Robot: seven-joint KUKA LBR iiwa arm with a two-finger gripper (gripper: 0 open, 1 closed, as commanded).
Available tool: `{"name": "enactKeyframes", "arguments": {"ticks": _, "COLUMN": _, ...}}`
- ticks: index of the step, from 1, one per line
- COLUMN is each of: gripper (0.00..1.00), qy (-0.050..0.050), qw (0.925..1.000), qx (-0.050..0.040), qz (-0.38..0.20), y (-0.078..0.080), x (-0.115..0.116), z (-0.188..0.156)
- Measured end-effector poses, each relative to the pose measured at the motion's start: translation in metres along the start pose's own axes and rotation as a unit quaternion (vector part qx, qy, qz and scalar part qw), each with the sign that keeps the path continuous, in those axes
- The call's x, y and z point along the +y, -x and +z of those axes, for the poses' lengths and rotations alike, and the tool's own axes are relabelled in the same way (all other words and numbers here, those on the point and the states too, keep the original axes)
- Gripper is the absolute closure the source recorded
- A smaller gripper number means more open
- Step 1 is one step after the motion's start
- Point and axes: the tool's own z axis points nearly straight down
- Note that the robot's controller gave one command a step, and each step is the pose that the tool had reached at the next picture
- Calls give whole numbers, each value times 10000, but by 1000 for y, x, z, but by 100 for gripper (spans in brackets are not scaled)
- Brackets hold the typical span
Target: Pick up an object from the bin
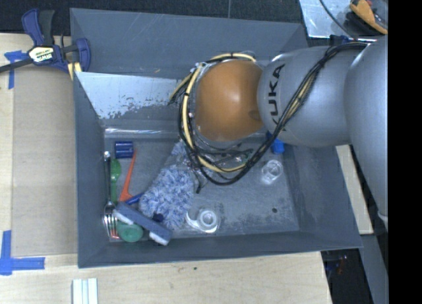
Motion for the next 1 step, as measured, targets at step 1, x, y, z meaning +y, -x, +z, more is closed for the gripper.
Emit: {"name": "enactKeyframes", "arguments": {"ticks": 1, "gripper": 100, "qy": -9, "qw": 10000, "qx": -16, "qz": 11, "y": 0, "x": 0, "z": -6}}
